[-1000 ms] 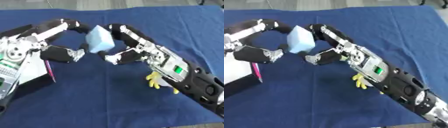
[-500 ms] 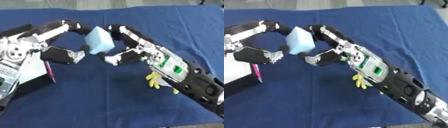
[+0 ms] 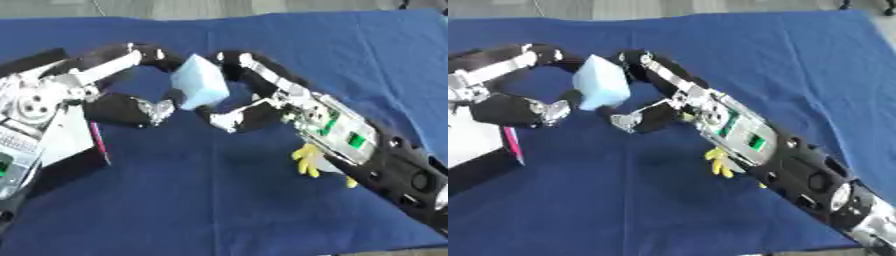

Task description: Pick up the objects with one hand, pass them to the other hand, and then place them into the box on the other side of the table.

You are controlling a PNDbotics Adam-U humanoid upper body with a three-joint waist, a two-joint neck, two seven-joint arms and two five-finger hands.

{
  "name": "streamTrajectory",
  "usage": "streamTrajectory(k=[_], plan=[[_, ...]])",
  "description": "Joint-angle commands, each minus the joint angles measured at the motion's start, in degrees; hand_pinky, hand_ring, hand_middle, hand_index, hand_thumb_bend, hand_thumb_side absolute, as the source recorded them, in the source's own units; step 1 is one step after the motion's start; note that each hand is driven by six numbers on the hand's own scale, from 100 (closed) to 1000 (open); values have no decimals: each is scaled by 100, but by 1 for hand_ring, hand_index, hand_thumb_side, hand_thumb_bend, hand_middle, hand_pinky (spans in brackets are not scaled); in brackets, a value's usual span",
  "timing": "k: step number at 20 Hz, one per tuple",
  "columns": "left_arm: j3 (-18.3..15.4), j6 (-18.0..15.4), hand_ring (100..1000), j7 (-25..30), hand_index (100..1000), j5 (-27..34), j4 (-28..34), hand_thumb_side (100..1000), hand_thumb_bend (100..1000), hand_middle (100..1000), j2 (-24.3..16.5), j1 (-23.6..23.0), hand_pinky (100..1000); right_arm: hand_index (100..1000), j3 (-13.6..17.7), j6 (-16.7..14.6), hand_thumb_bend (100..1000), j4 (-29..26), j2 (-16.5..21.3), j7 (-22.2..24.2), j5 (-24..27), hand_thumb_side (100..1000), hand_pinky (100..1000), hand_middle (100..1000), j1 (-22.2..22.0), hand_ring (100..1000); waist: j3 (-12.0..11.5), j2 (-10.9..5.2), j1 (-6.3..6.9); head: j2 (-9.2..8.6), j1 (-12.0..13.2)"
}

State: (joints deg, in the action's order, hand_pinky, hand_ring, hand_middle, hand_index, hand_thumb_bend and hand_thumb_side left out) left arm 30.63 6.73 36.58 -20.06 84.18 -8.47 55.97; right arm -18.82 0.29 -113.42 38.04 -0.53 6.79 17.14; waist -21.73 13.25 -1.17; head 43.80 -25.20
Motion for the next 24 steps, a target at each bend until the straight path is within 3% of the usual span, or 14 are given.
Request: streamTrajectory(k=[1,11,24], plan=[[-10,-38,883,84,886,-7,64,531,100,790,0,130,1000,644,46,-40,100,-118,73,8,-20,100,693,616,67,557,1,19,-14,32,-3],[-28,-147,889,375,888,28,160,643,100,797,-1,165,1000,642,155,-61,100,-118,140,-4,13,100,682,608,74,544,-13,29,-12,32,-51],[11,-243,889,741,887,26,216,548,100,797,-7,216,1000,639,197,48,100,-118,174,189,-21,100,668,599,77,531,-26,45,-8,32,-79]])
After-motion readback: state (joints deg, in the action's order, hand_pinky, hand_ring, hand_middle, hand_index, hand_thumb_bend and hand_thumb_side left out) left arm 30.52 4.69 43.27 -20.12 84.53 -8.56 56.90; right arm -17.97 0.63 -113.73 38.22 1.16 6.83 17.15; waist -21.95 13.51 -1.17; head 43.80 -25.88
